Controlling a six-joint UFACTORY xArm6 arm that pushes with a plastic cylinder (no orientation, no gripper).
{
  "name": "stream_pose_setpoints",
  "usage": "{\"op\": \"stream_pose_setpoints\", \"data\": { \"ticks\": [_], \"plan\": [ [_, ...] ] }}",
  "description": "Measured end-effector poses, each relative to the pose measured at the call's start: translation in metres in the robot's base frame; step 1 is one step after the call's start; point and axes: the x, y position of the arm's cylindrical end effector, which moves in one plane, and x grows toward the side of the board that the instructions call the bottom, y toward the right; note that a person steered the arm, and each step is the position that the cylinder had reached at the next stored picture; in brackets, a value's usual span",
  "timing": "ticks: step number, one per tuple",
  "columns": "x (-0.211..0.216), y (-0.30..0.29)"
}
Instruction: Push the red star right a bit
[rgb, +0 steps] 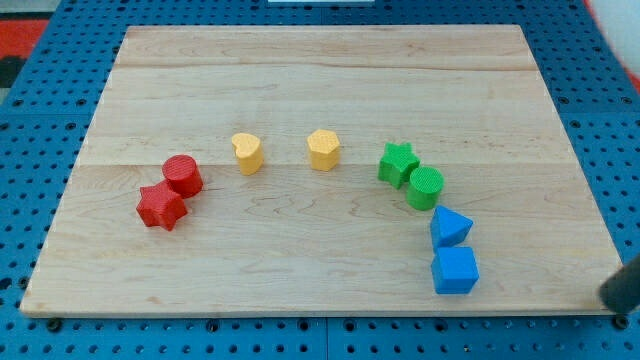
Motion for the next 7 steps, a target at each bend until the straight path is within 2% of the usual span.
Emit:
{"op": "stream_pose_setpoints", "data": {
  "ticks": [1, 2, 3, 4, 5, 7],
  "plan": [
    [-0.004, -0.119],
    [-0.019, -0.118],
    [-0.053, -0.103],
    [-0.048, -0.097],
    [-0.014, -0.082],
    [-0.007, -0.219]
  ]
}}
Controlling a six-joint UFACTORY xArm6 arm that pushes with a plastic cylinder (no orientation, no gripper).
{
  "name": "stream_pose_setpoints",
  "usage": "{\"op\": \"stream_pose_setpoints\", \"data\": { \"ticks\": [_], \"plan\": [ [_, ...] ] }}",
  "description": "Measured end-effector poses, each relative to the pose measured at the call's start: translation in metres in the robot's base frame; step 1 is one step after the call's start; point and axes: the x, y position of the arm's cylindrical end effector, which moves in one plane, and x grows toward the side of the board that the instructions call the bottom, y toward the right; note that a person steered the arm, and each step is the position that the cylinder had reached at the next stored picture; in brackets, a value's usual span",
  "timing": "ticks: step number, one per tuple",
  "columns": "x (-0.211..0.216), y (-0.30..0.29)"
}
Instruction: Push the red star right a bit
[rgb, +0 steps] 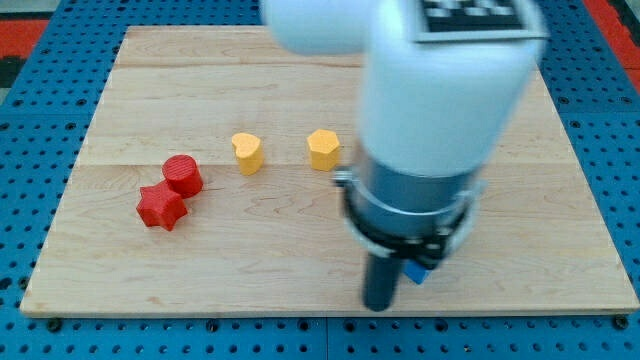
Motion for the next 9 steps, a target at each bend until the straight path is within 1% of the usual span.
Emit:
{"op": "stream_pose_setpoints", "data": {
  "ticks": [1, 2, 3, 4, 5, 6, 7, 8, 9],
  "plan": [
    [0.000, -0.019],
    [0.000, -0.057],
    [-0.006, -0.136],
    [-0.039, -0.180],
    [-0.075, -0.209],
    [-0.084, -0.225],
    [-0.089, -0.275],
    [-0.112, -0.262],
    [-0.088, -0.182]
  ]
}}
